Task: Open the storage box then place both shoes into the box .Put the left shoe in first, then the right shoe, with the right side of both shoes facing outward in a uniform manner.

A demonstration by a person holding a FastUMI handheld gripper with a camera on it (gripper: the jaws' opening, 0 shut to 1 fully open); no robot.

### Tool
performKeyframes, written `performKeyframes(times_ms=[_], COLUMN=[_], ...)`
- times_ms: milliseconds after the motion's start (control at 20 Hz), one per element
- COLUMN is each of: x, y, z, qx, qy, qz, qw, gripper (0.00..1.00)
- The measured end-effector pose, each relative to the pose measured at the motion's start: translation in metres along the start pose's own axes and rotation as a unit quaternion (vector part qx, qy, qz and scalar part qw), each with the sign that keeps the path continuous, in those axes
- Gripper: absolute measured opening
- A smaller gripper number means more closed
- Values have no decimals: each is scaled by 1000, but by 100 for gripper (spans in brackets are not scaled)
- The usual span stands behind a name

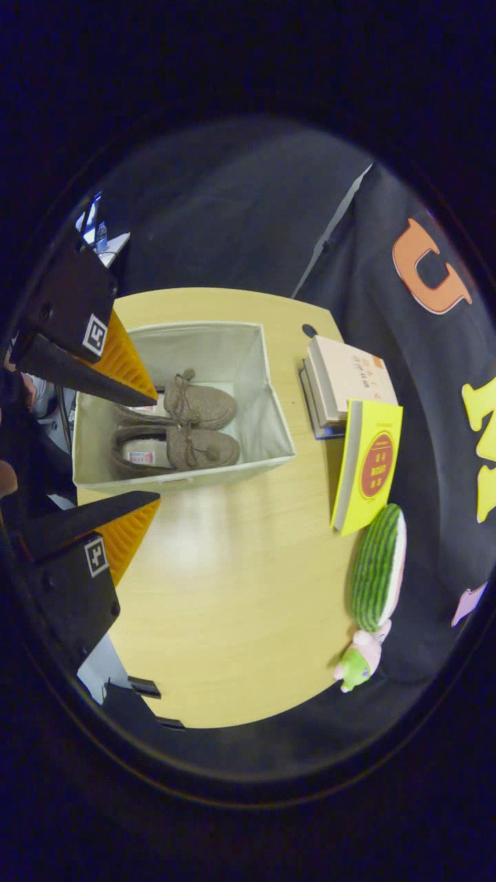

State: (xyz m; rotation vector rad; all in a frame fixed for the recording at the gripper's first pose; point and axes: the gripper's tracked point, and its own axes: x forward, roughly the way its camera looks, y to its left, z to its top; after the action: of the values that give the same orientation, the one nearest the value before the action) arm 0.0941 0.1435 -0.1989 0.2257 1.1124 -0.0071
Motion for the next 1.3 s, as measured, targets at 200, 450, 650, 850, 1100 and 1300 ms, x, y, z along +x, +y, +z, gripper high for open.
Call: performKeyframes(times_ms=[200, 450, 650, 850, 1100, 1300], x=[-36, -83, -120, -155, -197, -209], y=[-8, -24, -32, -34, -49, -57], z=[21, 53, 63, 62, 58, 53], qx=[-13, -34, -35, -14, -25, -33], qy=[-80, -206, -294, -348, -434, -474], qz=[-13, -35, -42, -28, -43, -48], qw=[997, 977, 954, 937, 900, 879], gripper=[80, 87, 92, 96, 99, 100])
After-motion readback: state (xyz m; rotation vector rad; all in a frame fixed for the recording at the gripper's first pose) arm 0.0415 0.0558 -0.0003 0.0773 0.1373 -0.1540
